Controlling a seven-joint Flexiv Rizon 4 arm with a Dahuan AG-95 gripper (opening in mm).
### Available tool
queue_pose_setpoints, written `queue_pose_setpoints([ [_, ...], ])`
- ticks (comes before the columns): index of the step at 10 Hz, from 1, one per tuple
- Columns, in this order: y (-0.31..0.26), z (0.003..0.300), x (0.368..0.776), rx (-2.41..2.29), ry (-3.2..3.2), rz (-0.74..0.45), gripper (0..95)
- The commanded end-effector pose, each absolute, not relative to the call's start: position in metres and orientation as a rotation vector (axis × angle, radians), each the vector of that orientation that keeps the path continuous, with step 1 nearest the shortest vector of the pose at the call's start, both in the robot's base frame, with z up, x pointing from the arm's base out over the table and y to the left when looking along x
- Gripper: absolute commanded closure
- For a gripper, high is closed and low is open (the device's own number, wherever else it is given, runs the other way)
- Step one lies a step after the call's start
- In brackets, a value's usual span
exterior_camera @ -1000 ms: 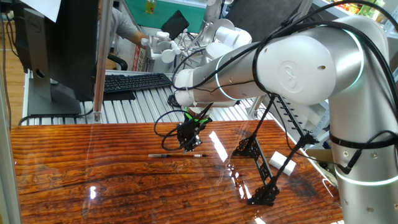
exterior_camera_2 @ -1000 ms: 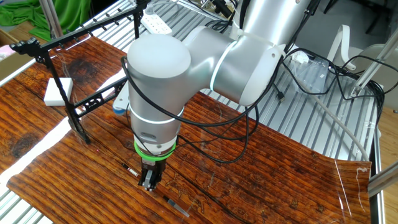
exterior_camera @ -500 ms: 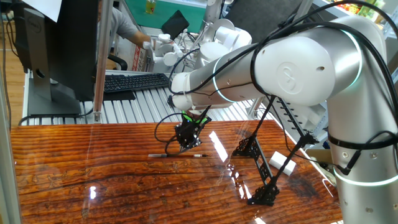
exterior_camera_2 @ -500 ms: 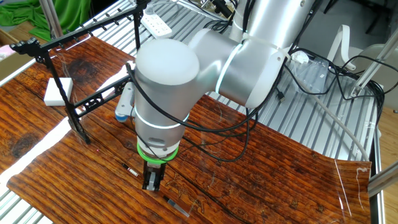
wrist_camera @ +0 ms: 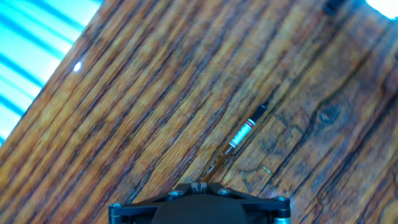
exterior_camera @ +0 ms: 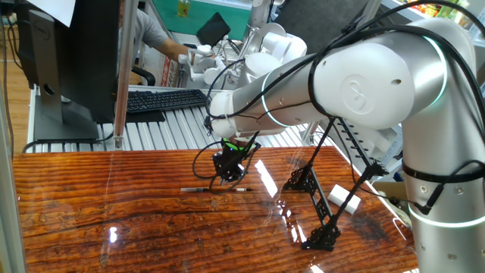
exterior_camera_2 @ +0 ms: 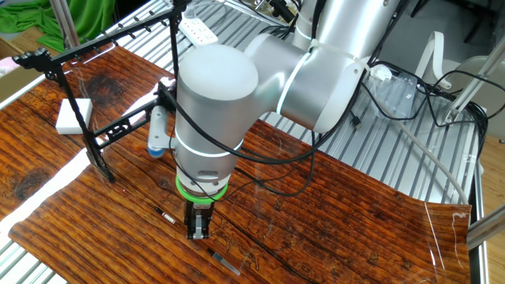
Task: Place the brush on the pen rack
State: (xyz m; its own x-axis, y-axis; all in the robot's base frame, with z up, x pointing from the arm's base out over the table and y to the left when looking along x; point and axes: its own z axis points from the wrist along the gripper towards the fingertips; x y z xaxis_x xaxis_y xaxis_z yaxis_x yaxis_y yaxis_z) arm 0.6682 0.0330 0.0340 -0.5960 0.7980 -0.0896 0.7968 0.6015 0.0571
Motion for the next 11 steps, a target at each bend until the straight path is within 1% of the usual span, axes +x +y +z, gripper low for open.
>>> queue_pose_setpoints([
  [1, 0.0333, 0.0330, 0.6695, 1.292, 2.738, 0.037, 95.0],
  [11, 0.0333, 0.0330, 0.6695, 1.342, 2.743, 0.050, 95.0],
])
